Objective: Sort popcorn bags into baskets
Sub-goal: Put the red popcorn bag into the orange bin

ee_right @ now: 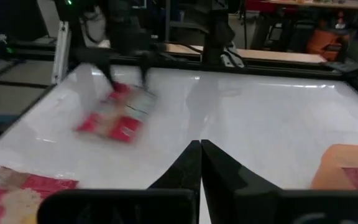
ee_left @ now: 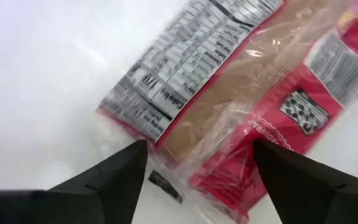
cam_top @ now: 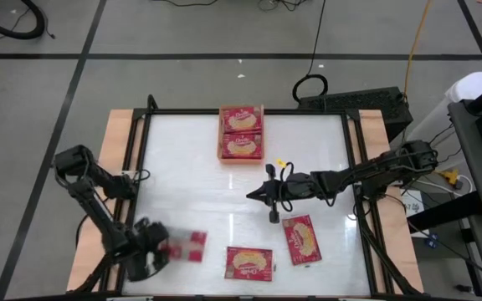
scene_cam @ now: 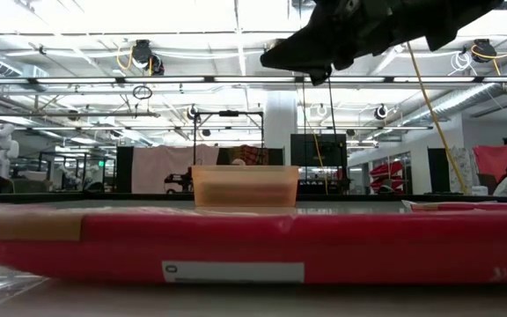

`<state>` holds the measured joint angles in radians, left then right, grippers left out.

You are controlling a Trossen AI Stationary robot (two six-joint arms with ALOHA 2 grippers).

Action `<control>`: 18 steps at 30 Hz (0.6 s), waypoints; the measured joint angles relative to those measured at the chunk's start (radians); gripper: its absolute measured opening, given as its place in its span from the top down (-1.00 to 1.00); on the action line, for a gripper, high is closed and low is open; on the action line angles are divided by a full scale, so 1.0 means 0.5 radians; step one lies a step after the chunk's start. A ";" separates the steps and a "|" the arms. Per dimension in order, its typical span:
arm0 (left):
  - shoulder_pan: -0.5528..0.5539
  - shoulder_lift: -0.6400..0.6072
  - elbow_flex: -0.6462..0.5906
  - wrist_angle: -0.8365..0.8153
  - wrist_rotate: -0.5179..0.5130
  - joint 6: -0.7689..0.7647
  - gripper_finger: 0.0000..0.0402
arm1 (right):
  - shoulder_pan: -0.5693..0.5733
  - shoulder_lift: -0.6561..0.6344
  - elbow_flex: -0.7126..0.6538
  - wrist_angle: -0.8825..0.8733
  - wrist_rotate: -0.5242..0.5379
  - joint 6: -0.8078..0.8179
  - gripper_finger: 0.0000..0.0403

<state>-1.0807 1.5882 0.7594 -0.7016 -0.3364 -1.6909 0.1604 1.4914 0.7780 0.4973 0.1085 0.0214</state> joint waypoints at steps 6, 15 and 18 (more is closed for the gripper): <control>0.292 -0.110 -0.008 -0.112 -0.105 0.377 -0.38 | 0.014 0.022 0.000 -0.015 0.004 0.182 0.98; 0.280 -0.225 0.089 -0.111 0.125 0.551 -0.28 | 0.235 0.095 0.002 -0.029 0.220 0.346 0.98; 0.221 -0.225 0.088 -0.126 0.093 0.536 -0.32 | 0.338 0.115 0.002 -0.015 0.318 0.348 0.98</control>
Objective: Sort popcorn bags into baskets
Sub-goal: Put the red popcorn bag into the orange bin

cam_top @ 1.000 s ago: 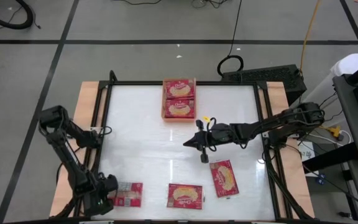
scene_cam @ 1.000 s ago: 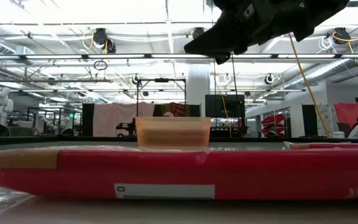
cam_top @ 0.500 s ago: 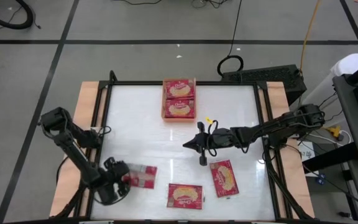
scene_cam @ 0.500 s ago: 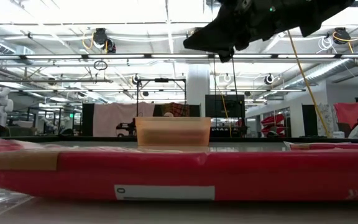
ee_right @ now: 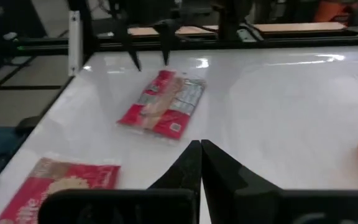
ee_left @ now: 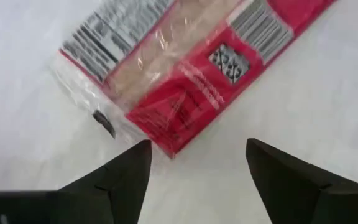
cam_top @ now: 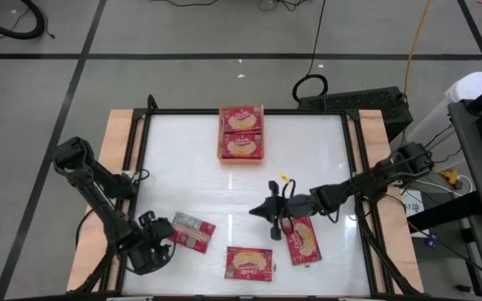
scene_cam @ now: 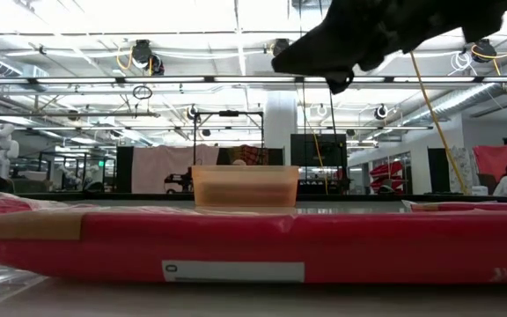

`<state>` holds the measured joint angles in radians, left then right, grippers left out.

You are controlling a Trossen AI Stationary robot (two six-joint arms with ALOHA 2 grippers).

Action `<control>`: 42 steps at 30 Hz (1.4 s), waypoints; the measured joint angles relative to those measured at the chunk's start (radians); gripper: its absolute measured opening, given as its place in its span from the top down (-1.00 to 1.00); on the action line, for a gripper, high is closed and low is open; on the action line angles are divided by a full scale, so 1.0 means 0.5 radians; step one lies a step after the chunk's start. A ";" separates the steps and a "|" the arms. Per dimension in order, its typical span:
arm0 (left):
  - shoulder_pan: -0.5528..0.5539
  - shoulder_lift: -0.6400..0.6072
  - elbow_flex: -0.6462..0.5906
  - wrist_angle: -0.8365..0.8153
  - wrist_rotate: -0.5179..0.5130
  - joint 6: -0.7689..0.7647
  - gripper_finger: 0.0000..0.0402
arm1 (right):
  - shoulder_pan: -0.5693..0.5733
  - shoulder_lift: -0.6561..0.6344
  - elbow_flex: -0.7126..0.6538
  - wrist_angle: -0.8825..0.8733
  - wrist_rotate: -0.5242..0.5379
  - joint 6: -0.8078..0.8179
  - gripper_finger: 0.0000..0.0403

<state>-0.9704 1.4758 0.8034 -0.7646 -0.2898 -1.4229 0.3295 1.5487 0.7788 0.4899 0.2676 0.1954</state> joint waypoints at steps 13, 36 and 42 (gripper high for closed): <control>0.052 0.281 -0.096 0.164 -0.013 0.094 -0.50 | 0.197 0.146 0.000 0.125 0.101 0.056 0.98; 0.568 -0.476 -0.070 0.158 -0.003 0.758 0.98 | 0.256 0.777 0.554 0.374 0.292 -0.781 0.59; 0.670 -0.729 -0.070 0.158 -0.108 0.905 0.99 | 0.226 0.898 0.684 0.218 0.505 -0.995 0.17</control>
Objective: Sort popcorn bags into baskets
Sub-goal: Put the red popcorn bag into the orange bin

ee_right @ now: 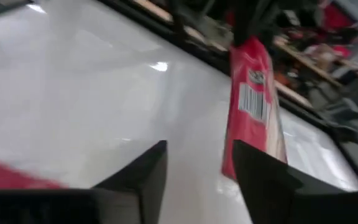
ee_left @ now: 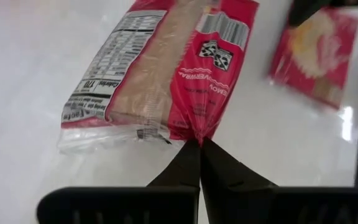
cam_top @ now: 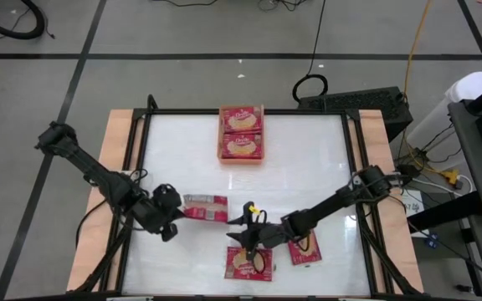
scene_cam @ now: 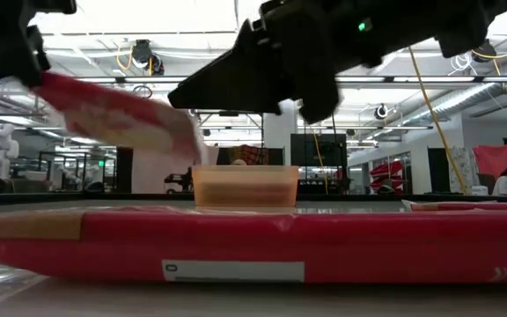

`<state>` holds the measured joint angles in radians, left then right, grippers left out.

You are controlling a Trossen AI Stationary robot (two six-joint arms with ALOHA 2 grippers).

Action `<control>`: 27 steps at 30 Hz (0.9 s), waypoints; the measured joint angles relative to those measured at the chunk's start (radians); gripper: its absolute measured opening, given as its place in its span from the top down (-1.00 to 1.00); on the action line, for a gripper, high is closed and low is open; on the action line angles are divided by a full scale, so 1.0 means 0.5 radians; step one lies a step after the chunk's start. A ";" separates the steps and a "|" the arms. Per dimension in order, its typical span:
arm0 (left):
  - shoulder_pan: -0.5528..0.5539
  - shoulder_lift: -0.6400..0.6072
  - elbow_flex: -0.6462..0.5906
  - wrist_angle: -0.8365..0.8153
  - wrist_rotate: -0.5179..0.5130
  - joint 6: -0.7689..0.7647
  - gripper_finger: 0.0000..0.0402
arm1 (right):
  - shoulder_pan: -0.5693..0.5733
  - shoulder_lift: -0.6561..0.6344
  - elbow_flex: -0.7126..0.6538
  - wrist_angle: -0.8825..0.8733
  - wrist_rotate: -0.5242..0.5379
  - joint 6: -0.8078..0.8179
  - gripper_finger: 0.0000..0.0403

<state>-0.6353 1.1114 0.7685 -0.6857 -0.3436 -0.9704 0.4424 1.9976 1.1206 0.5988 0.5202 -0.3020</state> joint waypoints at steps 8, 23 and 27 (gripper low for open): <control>0.150 -0.153 0.001 0.006 -0.001 0.263 0.99 | -0.084 0.138 0.001 0.283 0.380 -0.409 -0.28; 0.306 -0.170 0.002 0.185 0.072 0.439 0.97 | -0.349 0.272 0.001 0.768 0.371 -0.965 0.39; 0.314 -0.170 0.002 0.211 0.026 0.512 0.97 | -0.360 0.272 0.000 0.763 0.372 -0.959 0.79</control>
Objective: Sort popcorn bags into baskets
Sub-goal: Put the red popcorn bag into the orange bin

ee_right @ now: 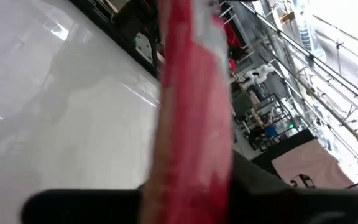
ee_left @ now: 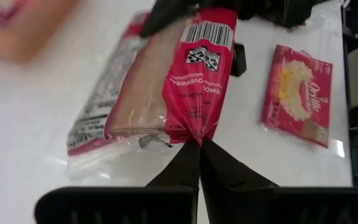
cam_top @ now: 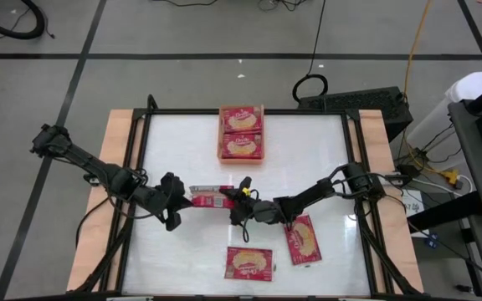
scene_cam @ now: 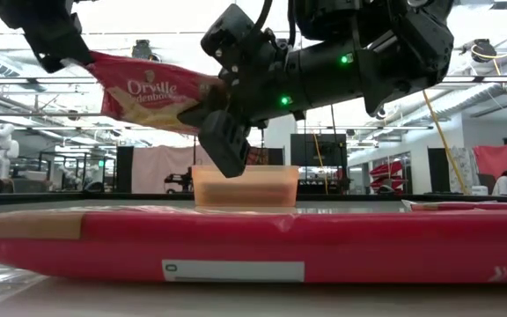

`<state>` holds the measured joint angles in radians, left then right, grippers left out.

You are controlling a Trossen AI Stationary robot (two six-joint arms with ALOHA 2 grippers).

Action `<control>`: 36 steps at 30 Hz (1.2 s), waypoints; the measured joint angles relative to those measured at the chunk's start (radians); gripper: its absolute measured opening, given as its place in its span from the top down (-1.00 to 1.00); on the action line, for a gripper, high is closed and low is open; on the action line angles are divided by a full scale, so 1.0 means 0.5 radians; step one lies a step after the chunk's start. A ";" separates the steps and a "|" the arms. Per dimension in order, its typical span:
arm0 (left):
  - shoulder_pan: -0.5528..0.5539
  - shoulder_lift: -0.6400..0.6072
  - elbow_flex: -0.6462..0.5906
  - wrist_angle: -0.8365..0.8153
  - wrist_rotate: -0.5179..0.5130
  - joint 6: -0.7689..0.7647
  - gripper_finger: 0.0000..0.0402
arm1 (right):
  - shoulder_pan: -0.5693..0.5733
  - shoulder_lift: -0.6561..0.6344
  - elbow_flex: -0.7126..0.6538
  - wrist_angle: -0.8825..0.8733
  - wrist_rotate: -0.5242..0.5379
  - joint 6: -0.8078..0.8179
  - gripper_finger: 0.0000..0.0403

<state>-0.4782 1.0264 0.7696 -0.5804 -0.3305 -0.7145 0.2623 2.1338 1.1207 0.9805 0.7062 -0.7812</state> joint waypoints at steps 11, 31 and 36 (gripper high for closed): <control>0.000 -0.001 0.002 0.186 -0.298 0.322 0.24 | -0.003 -0.082 -0.007 -0.139 0.014 0.035 0.82; 0.069 -0.241 0.004 0.696 -0.819 1.403 -0.63 | -0.411 -1.269 -0.256 -1.709 -1.104 1.359 0.90; 0.159 -0.085 0.004 1.003 -0.769 1.672 -0.69 | -0.681 -1.445 -0.316 -1.739 -1.607 1.448 0.86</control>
<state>-0.3985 0.9839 0.7715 -0.0789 -0.7151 0.1216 -0.0782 1.4114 0.9626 0.1111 -0.0971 -0.0571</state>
